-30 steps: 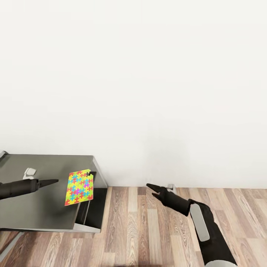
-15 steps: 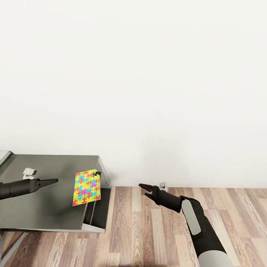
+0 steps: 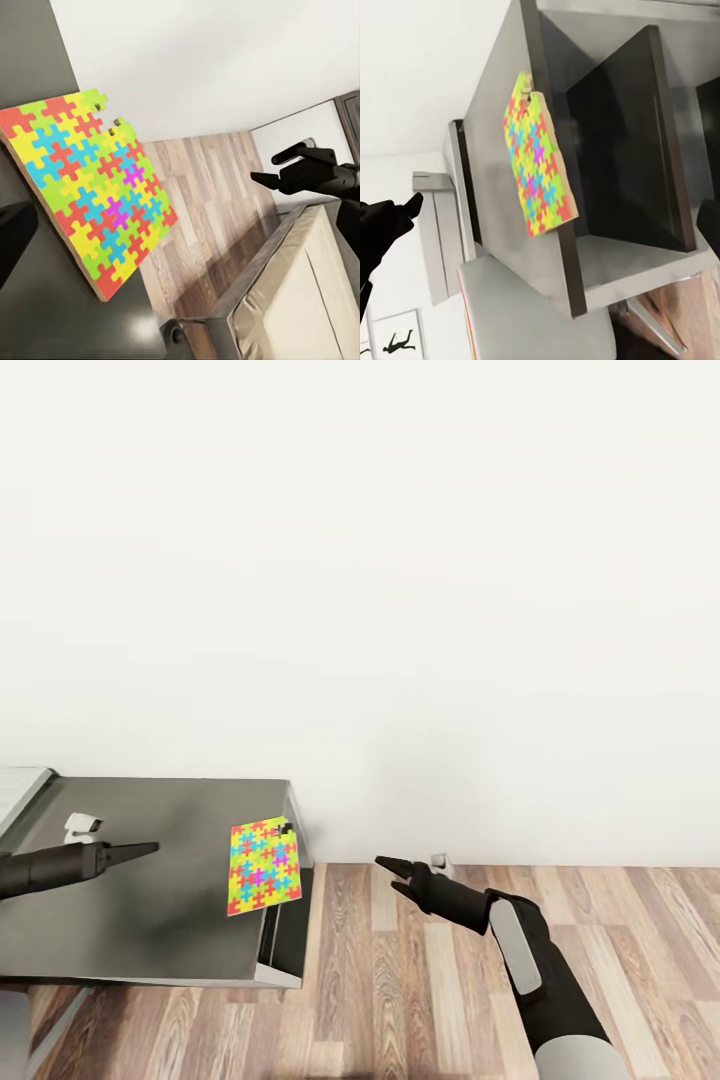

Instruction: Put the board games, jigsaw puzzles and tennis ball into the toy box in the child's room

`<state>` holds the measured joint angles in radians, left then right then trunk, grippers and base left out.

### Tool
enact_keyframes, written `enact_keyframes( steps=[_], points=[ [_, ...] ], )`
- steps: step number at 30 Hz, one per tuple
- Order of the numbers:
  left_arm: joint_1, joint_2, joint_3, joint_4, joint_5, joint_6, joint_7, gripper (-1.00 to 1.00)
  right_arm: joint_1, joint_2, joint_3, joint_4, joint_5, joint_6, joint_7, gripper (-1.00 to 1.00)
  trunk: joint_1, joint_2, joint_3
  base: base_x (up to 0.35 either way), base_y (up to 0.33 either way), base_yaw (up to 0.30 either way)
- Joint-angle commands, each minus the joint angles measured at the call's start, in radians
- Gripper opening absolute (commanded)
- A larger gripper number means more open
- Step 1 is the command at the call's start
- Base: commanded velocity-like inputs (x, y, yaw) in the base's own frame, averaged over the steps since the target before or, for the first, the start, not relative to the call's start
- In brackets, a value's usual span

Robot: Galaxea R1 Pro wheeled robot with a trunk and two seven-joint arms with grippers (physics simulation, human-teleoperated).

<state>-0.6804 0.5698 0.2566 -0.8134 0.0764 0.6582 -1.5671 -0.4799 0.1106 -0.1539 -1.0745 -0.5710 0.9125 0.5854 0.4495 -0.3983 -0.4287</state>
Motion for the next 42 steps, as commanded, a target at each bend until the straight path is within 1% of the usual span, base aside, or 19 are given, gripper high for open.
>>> enact_keyframes(
  steps=[1, 5, 12, 19, 31, 35, 37, 38, 39, 42],
  points=[
    [-0.001, 0.0, 0.0, 0.0, 0.0, 0.011, -0.004, 1.0, -0.001, 0.001, -0.004, 0.0, 0.004, 0.006, 0.005, 1.0, 0.001, -0.002, -0.002, 0.0, 0.103, 0.0],
    [-0.001, -0.002, 0.0, 0.0, 0.0, 0.011, -0.004, 1.0, 0.0, -0.002, -0.004, 0.0, 0.001, 0.007, 0.005, 1.0, 0.001, -0.002, -0.002, 0.0, 0.045, 0.0],
    [-0.001, -0.015, 0.0, 0.0, 0.0, 0.011, -0.004, 1.0, 0.0, -0.008, -0.005, 0.001, 0.0, 0.007, 0.005, 1.0, 0.001, -0.002, -0.002, 0.08, 0.076, 0.0],
    [-0.001, -0.017, -0.002, 0.0, 0.0, 0.011, -0.004, 1.0, 0.0, -0.01, -0.006, 0.001, -0.001, 0.008, 0.005, 1.0, 0.001, -0.002, -0.002, 0.142, 0.149, 0.0],
    [-0.001, -0.022, -0.002, -0.003, 0.0, 0.014, -0.004, 1.0, 0.0, -0.008, -0.005, 0.001, 0.007, 0.004, 0.005, 1.0, 0.001, -0.002, -0.002, 0.014, 0.013, 0.0],
    [-0.001, -0.023, -0.002, -0.006, 0.001, 0.022, -0.004, 1.0, 0.0, -0.001, -0.003, 0.0, 0.01, 0.003, 0.006, 1.0, 0.016, -0.03, -0.014, 0.0, 0.0, 0.0],
    [-0.001, -0.025, -0.002, -0.006, 0.002, 0.033, -0.004, 1.0, 0.0, 0.002, -0.002, 0.0, 0.01, 0.002, 0.007, 1.0, 0.024, -0.044, -0.02, 0.0, 0.0, 0.0],
    [-0.001, -0.026, -0.002, -0.008, 0.005, 0.046, -0.004, 1.0, 0.0, 0.003, -0.002, -0.001, 0.011, -0.002, 0.007, 1.0, 0.027, -0.051, -0.023, 0.0, 0.0, 0.0],
    [-0.001, -0.03, -0.002, -0.013, 0.012, 0.075, -0.004, 1.0, 0.0, 0.004, -0.001, -0.001, 0.01, -0.017, 0.006, 1.0, 0.031, -0.058, -0.027, 0.0, 0.0, 0.0],
    [0.002, -0.057, -0.005, -0.058, 0.04, 0.133, -0.004, 1.0, -0.001, 0.004, 0.01, 0.0, 0.008, -0.036, 0.005, 1.0, 0.043, -0.079, -0.036, 0.0, 0.0, 0.0]
  ],
)
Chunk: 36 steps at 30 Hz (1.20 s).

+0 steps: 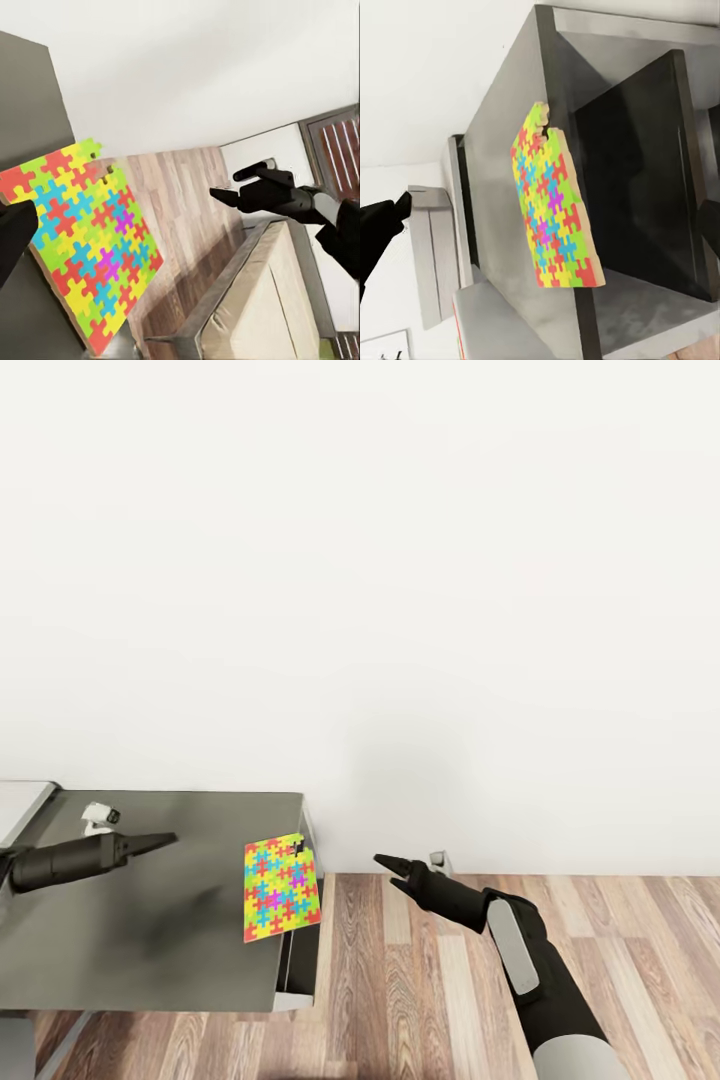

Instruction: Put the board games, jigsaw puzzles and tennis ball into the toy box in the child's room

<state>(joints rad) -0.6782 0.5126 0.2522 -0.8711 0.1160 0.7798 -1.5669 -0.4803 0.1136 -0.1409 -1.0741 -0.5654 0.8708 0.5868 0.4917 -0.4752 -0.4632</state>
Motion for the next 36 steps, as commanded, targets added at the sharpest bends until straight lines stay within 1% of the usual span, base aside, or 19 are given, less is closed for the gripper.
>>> enact_keyframes(
  steps=[1, 4, 5, 6, 8, 10, 12, 14, 15, 16, 17, 19, 20, 24, 27, 35, 36],
  points=[
    [0.001, -0.006, -0.001, -0.012, 0.004, 0.02, -0.004, 1.0, -0.001, 0.001, -0.001, 0.0, 0.002, 0.004, 0.004, 1.0, 0.004, -0.009, -0.005, 0.0, 0.0, 0.0],
    [0.006, -0.054, -0.006, -0.076, 0.019, 0.086, -0.004, 1.0, 0.0, 0.002, 0.009, -0.001, 0.003, -0.008, 0.004, 1.0, 0.016, -0.03, -0.014, 0.0, 0.0, 0.0],
    [0.007, -0.064, -0.007, -0.09, 0.02, 0.104, -0.004, 1.0, 0.0, 0.002, 0.012, -0.001, 0.003, -0.01, 0.004, 1.0, 0.02, -0.037, -0.017, 0.0, 0.0, 0.0],
    [0.008, -0.068, -0.007, -0.097, 0.021, 0.111, -0.004, 1.0, 0.0, 0.002, 0.014, -0.001, 0.004, -0.011, 0.003, 1.0, 0.023, -0.044, -0.02, 0.0, 0.0, 0.0],
    [0.009, -0.081, -0.017, -0.121, 0.024, 0.149, -0.004, 1.0, 0.0, 0.004, 0.018, 0.0, 0.002, -0.014, 0.002, 1.0, 0.031, -0.058, -0.027, 0.0, 0.0, 0.0],
    [0.009, -0.087, -0.025, -0.13, 0.026, 0.184, -0.004, 1.0, 0.0, 0.012, 0.034, 0.0, 0.007, -0.015, -0.004, 1.0, 0.039, -0.072, -0.033, 0.0, 0.0, 0.0],
    [0.009, -0.089, -0.028, -0.134, 0.028, 0.197, -0.004, 1.0, -0.001, 0.021, 0.056, 0.0, 0.01, -0.016, -0.021, 1.0, 0.046, -0.086, -0.039, 0.0, 0.0, 0.0],
    [0.009, -0.089, -0.03, -0.136, 0.031, 0.204, -0.004, 1.0, -0.002, 0.027, 0.086, 0.0, 0.012, -0.015, -0.065, 1.0, 0.054, -0.1, -0.045, 0.0, 0.0, 0.0],
    [0.009, -0.088, -0.032, -0.137, 0.032, 0.207, -0.004, 1.0, -0.003, 0.027, 0.091, 0.0, 0.011, -0.015, -0.079, 1.0, 0.058, -0.107, -0.048, 0.0, 0.0, 0.0],
    [0.009, -0.085, -0.031, -0.138, 0.035, 0.209, -0.004, 1.0, -0.003, 0.029, 0.1, -0.001, 0.01, -0.015, -0.106, 1.0, 0.062, -0.114, -0.052, 0.0, 0.0, 0.0],
    [0.009, -0.082, -0.03, -0.138, 0.043, 0.21, -0.004, 1.0, -0.004, 0.029, 0.106, -0.002, 0.01, -0.014, -0.131, 1.0, 0.066, -0.121, -0.055, 0.0, 0.0, 0.0],
    [0.009, -0.08, -0.033, -0.139, 0.076, 0.212, -0.004, 1.0, -0.004, 0.03, 0.113, -0.003, 0.009, -0.013, -0.16, 1.0, 0.073, -0.135, -0.061, 0.0, 0.0, 0.0],
    [0.009, -0.08, -0.035, -0.14, 0.095, 0.212, -0.004, 1.0, -0.004, 0.03, 0.113, -0.003, 0.004, -0.012, -0.166, 1.0, 0.077, -0.142, -0.064, 0.0, 0.0, 0.0],
    [0.011, -0.079, -0.038, -0.147, 0.125, 0.213, -0.004, 1.0, -0.004, 0.03, 0.112, -0.002, -0.007, -0.009, -0.171, 1.0, 0.092, -0.17, -0.077, 0.0, 0.0, 0.0],
    [0.011, -0.079, -0.039, -0.148, 0.13, 0.213, -0.004, 1.0, -0.004, 0.029, 0.11, -0.002, -0.01, -0.007, -0.172, 1.0, 0.104, -0.191, -0.086, 0.0, 0.0, 0.0],
    [0.011, -0.087, -0.041, -0.15, 0.132, 0.213, -0.004, 1.0, -0.004, 0.03, 0.109, -0.001, -0.011, -0.004, -0.173, 1.0, 0.135, -0.247, -0.111, 0.0, 0.0, 0.0],
    [0.011, -0.087, -0.042, -0.15, 0.132, 0.213, -0.004, 1.0, -0.004, 0.03, 0.11, -0.001, -0.011, -0.004, -0.173, 1.0, 0.135, -0.247, -0.111, 0.0, 0.0, 0.0]
  ],
)
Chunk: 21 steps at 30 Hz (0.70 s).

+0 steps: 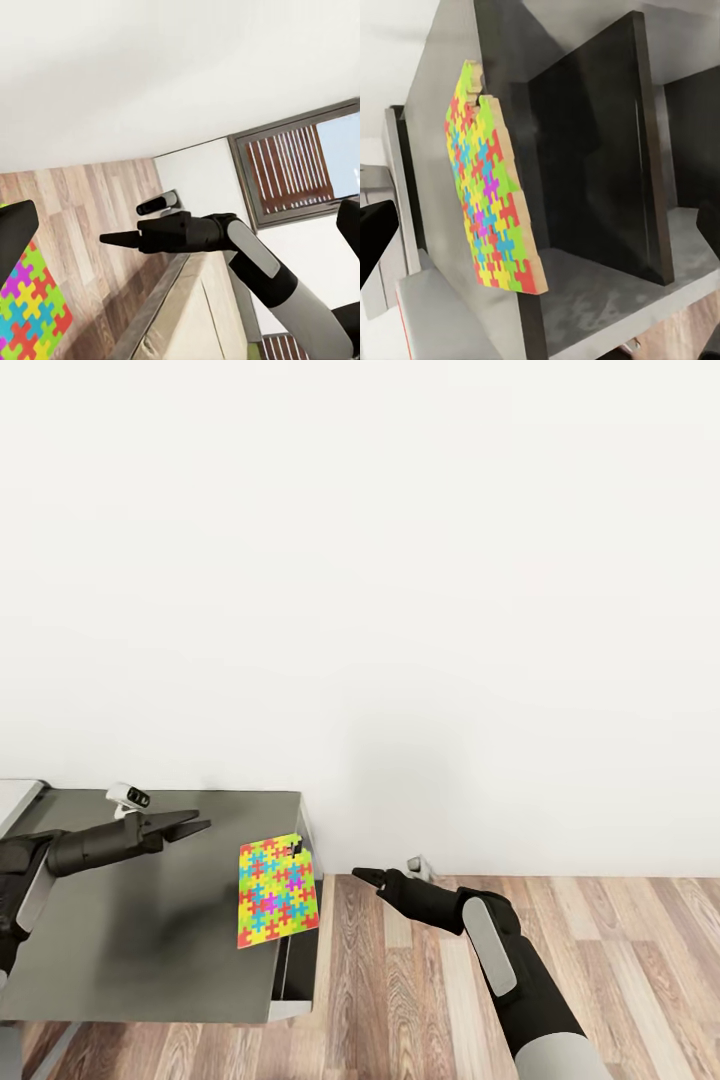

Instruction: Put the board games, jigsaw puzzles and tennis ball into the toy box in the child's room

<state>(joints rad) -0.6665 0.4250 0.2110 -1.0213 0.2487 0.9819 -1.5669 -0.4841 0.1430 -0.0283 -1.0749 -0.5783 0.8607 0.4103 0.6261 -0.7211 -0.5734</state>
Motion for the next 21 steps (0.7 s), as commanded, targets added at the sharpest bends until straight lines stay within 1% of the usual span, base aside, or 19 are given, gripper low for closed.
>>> enact_keyframes(
  steps=[1, 10, 15, 21],
  points=[
    [-0.001, 0.0, -0.001, 0.0, 0.0, 0.011, -0.004, 1.0, -0.001, 0.001, -0.002, 0.0, 0.003, 0.006, 0.004, 1.0, 0.0, -0.001, -0.001, 0.0, 0.0, 0.0],
    [0.001, -0.001, 0.0, 0.0, 0.0, 0.009, -0.004, 1.0, -0.001, 0.001, 0.001, 0.0, 0.003, 0.013, 0.016, 1.0, 0.0, -0.001, -0.001, 0.0, 0.002, 0.0],
    [0.001, -0.001, 0.0, 0.0, 0.0, 0.009, -0.004, 1.0, -0.003, 0.001, 0.001, 0.0, 0.003, 0.014, 0.022, 1.0, 0.0, -0.001, -0.001, 0.0, 0.144, 0.0],
    [0.001, -0.001, 0.001, 0.0, 0.0, 0.005, -0.004, 1.0, -0.004, 0.0, 0.002, 0.0, 0.003, 0.014, 0.023, 1.0, 0.0, -0.001, -0.001, 0.0, 0.081, 0.0]
  ],
)
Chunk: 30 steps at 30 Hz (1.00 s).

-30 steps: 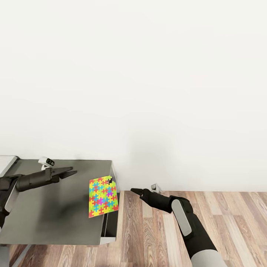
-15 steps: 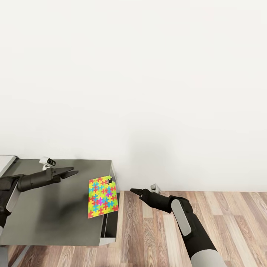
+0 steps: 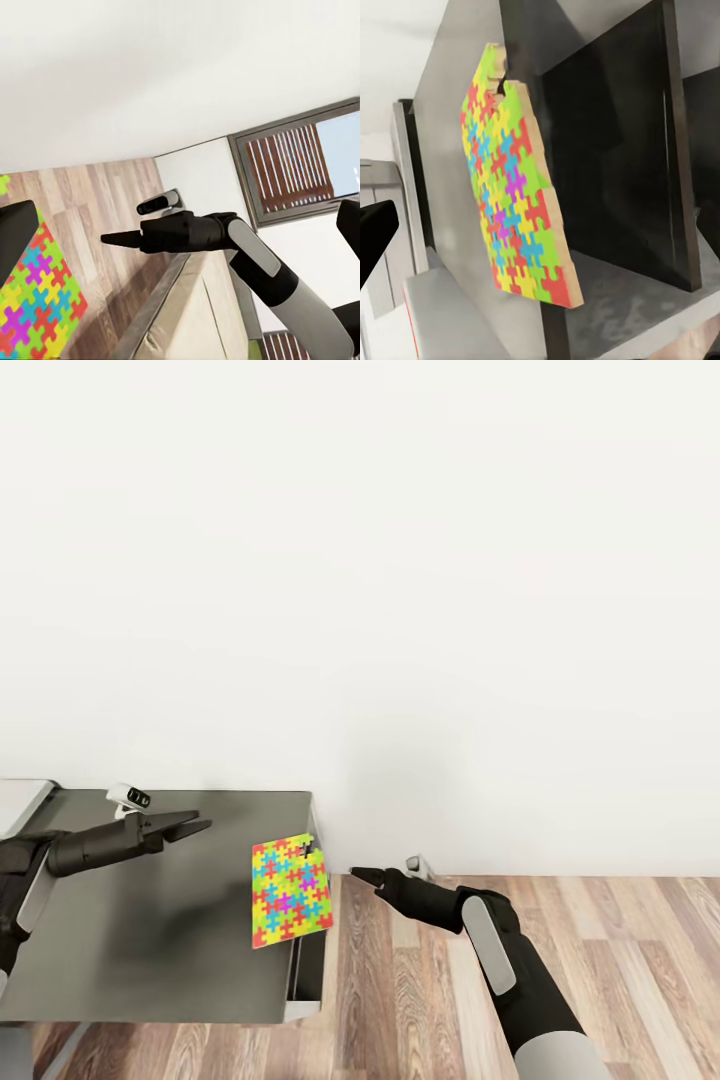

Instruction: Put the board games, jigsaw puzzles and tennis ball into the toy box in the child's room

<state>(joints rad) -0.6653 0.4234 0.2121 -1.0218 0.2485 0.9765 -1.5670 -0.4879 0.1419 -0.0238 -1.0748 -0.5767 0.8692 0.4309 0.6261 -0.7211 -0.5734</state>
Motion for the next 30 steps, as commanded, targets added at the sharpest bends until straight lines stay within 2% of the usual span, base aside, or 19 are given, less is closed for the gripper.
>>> enact_keyframes(
  steps=[1, 15, 30],
  points=[
    [0.0, 0.0, -0.001, 0.0, 0.0, 0.01, -0.004, 1.0, -0.001, 0.001, -0.003, -0.001, 0.001, 0.006, 0.003, 1.0, 0.0, -0.001, -0.001, 0.0, 0.194, 0.0],
    [0.0, 0.0, -0.001, 0.0, 0.0, 0.007, -0.004, 1.0, -0.001, -0.005, -0.004, -0.001, 0.0, 0.006, 0.003, 1.0, 0.0, -0.001, -0.001, 0.0, 0.125, 0.0],
    [0.0, 0.0, 0.0, 0.0, 0.0, 0.006, -0.004, 1.0, -0.001, -0.002, -0.004, -0.001, 0.0, 0.007, 0.003, 1.0, 0.0, -0.001, -0.001, 0.0, 0.029, 0.0]
  ],
)
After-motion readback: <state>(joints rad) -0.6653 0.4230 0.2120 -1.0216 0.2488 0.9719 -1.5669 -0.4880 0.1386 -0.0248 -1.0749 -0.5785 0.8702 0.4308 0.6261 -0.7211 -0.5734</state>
